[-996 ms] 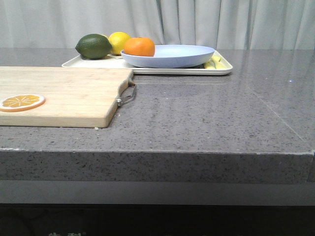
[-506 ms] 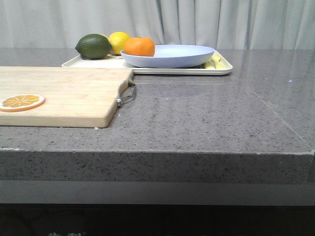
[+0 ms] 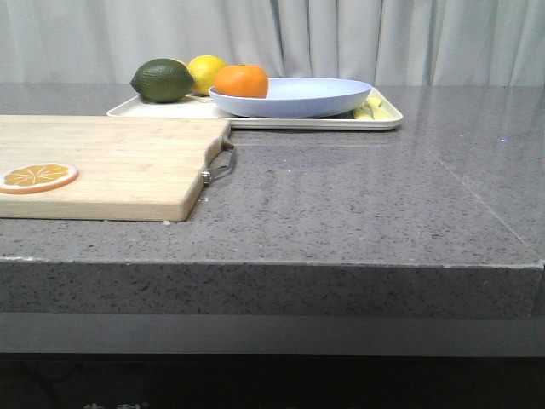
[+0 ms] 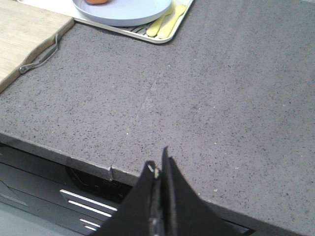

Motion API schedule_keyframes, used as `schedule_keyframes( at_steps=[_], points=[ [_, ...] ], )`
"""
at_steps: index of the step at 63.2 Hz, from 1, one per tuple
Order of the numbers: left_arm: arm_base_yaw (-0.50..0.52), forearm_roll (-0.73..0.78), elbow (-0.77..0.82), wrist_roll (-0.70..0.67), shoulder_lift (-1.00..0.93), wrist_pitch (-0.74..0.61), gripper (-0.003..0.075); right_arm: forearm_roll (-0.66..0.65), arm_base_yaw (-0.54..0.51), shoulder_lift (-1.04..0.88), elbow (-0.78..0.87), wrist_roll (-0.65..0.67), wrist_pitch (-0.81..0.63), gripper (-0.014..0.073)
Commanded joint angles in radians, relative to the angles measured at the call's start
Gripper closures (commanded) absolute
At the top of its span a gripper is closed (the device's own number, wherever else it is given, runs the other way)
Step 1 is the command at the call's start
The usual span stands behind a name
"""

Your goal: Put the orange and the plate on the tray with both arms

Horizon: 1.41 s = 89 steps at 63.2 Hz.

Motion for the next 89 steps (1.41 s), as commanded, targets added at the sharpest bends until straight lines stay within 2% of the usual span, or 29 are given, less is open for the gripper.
schedule_keyframes(
  at_steps=[1, 12, 21, 36, 89],
  points=[
    [0.088, -0.006, 0.082, -0.008, -0.078, -0.176, 0.0738, -0.007, -0.001, 0.011, -0.021, -0.010, -0.069, 0.0664],
    [0.243, 0.017, 0.309, -0.008, -0.274, -0.281, 0.0738, -0.007, -0.001, 0.011, -0.021, -0.010, -0.069, 0.0664],
    [0.348, 0.008, 0.481, -0.008, -0.419, -0.474, 0.0738, -0.007, -0.001, 0.011, -0.021, -0.010, -0.069, 0.0664],
    [0.392, -0.039, 0.658, -0.008, -0.542, -0.727, 0.0738, -0.007, -0.001, 0.011, -0.021, -0.010, -0.069, 0.0664],
    [0.380, -0.059, 0.657, -0.008, -0.541, -0.708, 0.0738, -0.007, -0.001, 0.012, -0.021, -0.010, -0.067, 0.0664]
  ],
)
